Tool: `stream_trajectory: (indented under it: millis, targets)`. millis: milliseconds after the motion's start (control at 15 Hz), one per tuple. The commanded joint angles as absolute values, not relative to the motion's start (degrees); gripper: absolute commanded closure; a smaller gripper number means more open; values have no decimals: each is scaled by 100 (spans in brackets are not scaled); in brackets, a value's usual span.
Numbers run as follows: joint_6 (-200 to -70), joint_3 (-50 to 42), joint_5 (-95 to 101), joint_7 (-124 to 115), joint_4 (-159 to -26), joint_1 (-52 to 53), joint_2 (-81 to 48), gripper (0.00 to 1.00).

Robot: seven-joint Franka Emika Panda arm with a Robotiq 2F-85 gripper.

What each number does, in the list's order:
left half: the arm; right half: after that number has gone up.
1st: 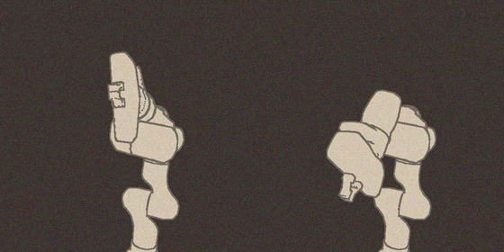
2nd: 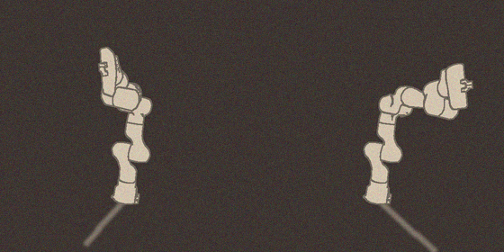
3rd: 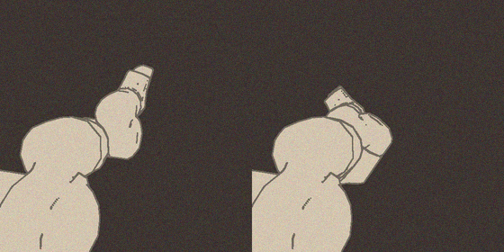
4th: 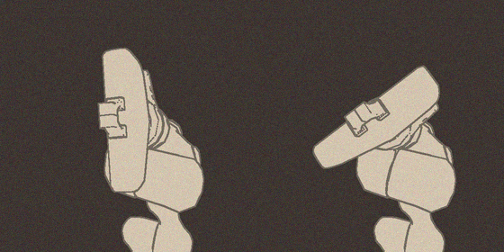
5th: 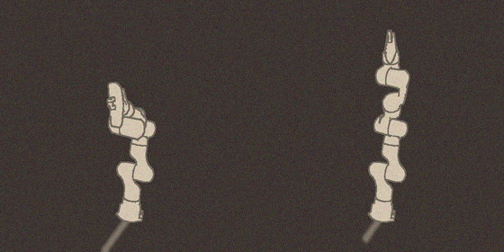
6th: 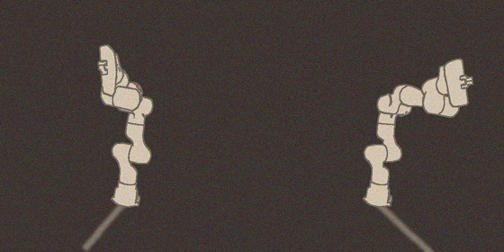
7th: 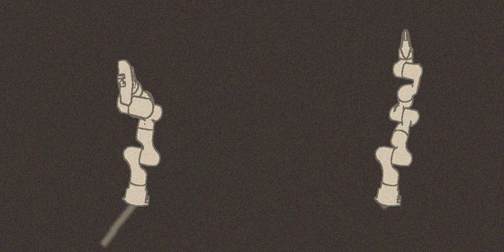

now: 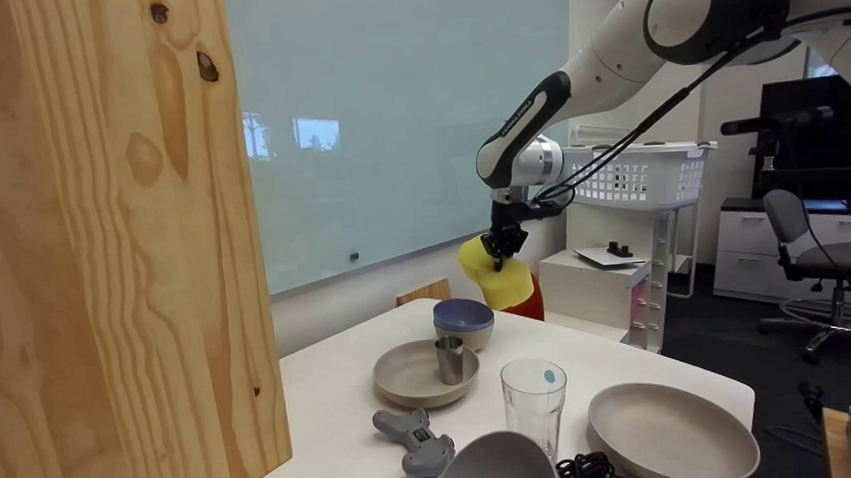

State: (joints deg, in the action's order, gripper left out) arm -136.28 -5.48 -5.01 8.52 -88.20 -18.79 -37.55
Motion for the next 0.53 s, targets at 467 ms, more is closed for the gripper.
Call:
stream_trajectory:
  millis: [467]
  targets:
    - [-14685,118,-901,1758,-8390,-2159,-4102,95]
